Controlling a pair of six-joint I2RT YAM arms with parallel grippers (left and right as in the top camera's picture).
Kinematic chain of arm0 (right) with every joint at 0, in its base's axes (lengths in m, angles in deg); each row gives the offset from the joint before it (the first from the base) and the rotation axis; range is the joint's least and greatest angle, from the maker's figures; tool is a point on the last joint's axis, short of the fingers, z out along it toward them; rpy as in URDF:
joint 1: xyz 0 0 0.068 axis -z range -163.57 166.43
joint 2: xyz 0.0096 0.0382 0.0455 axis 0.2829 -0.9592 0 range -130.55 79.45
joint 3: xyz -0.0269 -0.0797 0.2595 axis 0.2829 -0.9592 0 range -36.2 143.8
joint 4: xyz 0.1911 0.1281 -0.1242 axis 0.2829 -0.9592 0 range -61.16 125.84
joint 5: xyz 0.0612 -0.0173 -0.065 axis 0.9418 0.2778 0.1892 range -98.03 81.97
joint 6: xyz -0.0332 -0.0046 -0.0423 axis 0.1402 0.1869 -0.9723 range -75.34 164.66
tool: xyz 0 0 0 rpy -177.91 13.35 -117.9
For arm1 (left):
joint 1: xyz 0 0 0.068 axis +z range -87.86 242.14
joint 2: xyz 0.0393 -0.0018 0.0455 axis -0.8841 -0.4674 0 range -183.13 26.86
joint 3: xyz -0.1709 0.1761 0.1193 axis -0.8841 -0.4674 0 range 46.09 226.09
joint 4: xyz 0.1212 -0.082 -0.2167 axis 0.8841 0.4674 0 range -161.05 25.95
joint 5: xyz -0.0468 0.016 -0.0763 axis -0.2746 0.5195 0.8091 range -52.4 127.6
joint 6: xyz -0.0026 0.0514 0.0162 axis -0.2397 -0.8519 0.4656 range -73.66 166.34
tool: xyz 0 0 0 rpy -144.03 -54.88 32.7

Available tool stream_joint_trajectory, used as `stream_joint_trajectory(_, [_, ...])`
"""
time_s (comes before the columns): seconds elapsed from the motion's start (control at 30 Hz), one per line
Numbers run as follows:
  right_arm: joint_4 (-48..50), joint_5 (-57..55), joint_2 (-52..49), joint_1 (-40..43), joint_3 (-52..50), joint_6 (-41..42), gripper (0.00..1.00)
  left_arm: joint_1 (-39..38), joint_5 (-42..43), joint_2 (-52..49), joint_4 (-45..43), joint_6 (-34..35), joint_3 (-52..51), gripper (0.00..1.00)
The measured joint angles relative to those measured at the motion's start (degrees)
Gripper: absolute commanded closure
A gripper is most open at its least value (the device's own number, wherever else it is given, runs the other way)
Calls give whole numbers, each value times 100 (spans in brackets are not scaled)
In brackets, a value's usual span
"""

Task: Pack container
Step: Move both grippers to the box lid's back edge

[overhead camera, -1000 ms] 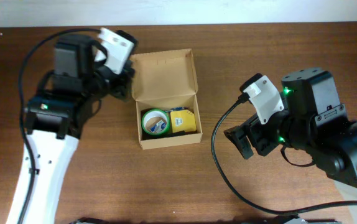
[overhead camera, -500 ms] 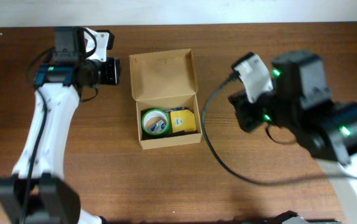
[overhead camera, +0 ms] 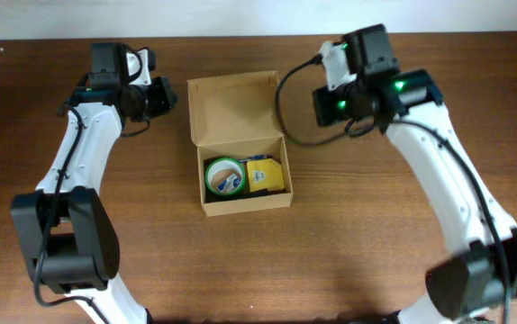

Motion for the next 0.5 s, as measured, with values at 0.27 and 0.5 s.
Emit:
stream_joint_trajectory(0.27, [890,1119,-1062,667,2,190,96,96,177,-557,-328,494,0,98])
stream_joint_trajectory(0.5, [1661,2114,-1867,688,0,433,96,28,723,-1088,-745,824,0,98])
